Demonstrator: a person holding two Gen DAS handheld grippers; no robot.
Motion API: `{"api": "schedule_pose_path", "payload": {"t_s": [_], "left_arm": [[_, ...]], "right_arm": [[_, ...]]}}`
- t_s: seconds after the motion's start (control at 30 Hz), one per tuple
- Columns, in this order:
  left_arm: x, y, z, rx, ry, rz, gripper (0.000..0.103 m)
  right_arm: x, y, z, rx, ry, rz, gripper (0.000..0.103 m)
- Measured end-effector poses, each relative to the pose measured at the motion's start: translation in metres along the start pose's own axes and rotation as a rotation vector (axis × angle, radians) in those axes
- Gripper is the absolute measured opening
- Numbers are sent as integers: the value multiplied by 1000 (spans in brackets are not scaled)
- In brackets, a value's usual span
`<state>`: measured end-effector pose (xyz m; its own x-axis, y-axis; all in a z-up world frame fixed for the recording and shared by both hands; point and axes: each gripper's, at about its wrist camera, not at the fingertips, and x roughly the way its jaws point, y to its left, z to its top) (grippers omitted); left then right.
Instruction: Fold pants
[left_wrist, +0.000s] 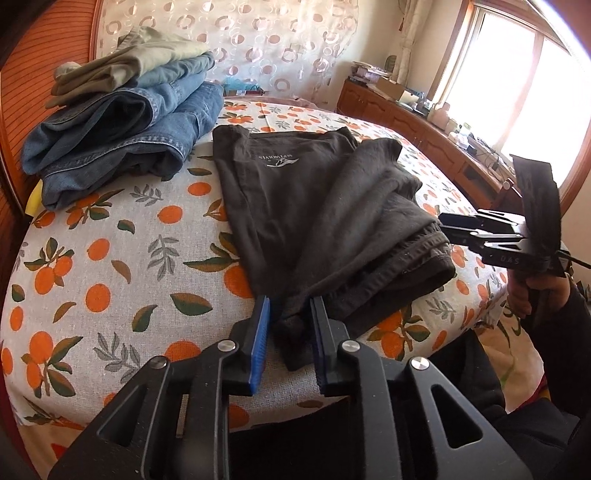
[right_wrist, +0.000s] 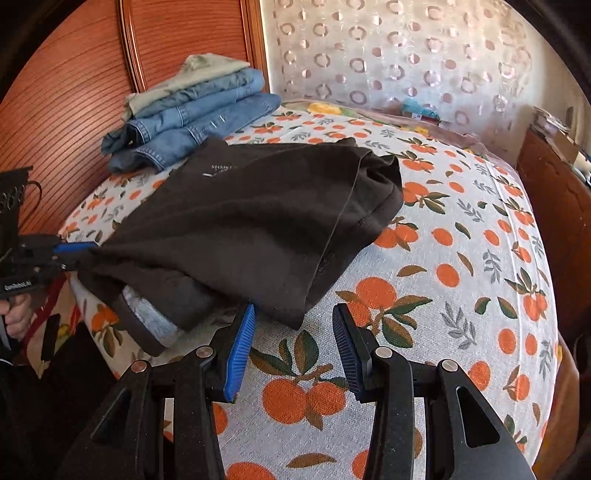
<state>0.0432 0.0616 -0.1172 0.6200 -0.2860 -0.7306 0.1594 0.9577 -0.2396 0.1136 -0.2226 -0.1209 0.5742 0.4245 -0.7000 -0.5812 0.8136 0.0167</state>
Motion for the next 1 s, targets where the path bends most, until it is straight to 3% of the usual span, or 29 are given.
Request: {"api": "schedule_pose_path", "payload": {"t_s": [0.1, 0.13, 0.2, 0.27, 0.53, 0.7, 1.0], "left_arm": [[-1, 1, -1, -3, -2, -6, 22], [0, 2, -1, -4, -2, -8, 22], [0, 3, -2, -10, -6, -13, 23], [0, 4, -2, -14, -10, -17, 23], [-11, 11, -3, -31, -40, -29, 23], [-26, 23, -4, -50, -69, -6, 27], [-41, 57, -12, -110, -89, 47, 29]], "right_arm": [[8, 2, 3, -5, 12, -6, 43], [9, 3, 5, -9, 8, -5, 29], [12, 2, 10, -9, 16, 9, 13], [9, 0, 17, -14, -3, 24, 6], [8, 15, 86, -100, -93, 8, 5], [30, 41, 135, -144, -127, 28, 5], [83, 90, 187, -190, -146, 103, 5]]}}
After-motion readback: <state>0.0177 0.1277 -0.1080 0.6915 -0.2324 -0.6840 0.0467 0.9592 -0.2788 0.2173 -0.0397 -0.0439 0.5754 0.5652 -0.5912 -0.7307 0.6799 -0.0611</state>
